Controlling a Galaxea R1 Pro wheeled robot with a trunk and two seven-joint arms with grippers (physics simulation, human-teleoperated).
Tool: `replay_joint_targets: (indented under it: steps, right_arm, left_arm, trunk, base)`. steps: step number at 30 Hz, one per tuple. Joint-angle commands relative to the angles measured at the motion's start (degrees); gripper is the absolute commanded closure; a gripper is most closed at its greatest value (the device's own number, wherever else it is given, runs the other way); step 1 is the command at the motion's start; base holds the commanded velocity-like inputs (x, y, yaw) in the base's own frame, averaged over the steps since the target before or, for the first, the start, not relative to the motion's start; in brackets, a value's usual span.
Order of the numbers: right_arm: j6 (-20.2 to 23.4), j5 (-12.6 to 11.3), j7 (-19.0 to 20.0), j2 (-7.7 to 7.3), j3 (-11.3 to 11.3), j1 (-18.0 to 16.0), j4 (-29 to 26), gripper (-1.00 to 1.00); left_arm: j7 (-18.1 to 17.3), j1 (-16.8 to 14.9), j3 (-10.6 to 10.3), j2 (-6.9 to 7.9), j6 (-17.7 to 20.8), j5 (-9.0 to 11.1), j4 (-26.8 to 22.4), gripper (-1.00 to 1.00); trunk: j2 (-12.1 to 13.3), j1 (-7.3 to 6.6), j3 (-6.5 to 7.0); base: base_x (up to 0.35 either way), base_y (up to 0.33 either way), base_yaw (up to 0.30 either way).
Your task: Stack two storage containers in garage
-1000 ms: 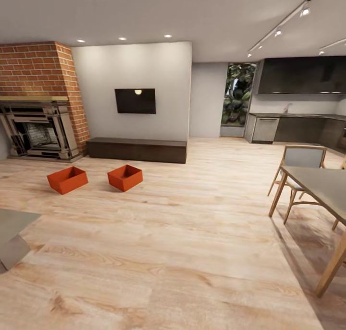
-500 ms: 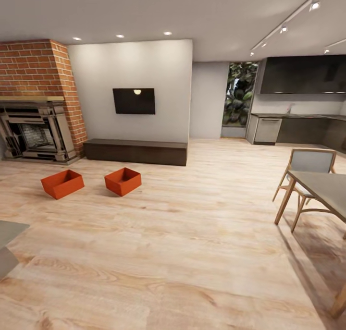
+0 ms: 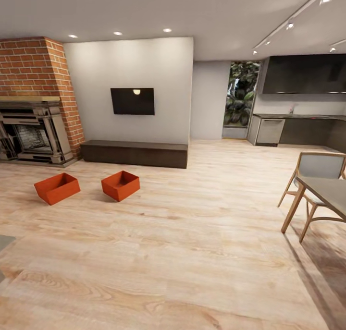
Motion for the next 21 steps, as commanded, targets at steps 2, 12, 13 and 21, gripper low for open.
replay_joint_targets:
  steps: [2, 12, 13, 21]
  right_arm:
    - [-0.26, 0.37, -0.04, 0.04, 0.13, -0.07, 0.20, -1.00]
    - [-0.32, 0.24, 0.16, 0.56, 0.02, -0.07, 0.17, -1.00]
    - [-0.40, 0.28, 0.08, 0.58, 0.00, -0.07, 0.16, -1.00]
    - [-0.33, 0.39, -0.09, 0.61, 0.06, -0.07, 0.17, -1.00]
  left_arm:
    - [0.04, -0.04, 0.07, -0.02, -0.19, 0.19, 0.04, -1.00]
    - [0.04, -0.05, 0.07, -0.02, -0.19, 0.11, 0.00, -1.00]
    - [0.04, -0.05, 0.09, -0.02, -0.19, 0.11, 0.01, -1.00]
    - [0.04, -0.05, 0.13, -0.02, -0.19, 0.17, 0.01, -1.00]
  trunk:
    - [-0.03, 0.03, -0.06]
    - [-0.03, 0.03, -0.06]
    - [-0.03, 0.03, -0.06]
    - [-0.03, 0.03, -0.06]
  base:
    - [0.322, 0.000, 0.000]
    - [0.322, 0.000, 0.000]
    - [0.322, 0.000, 0.000]
    - [0.322, 0.000, 0.000]
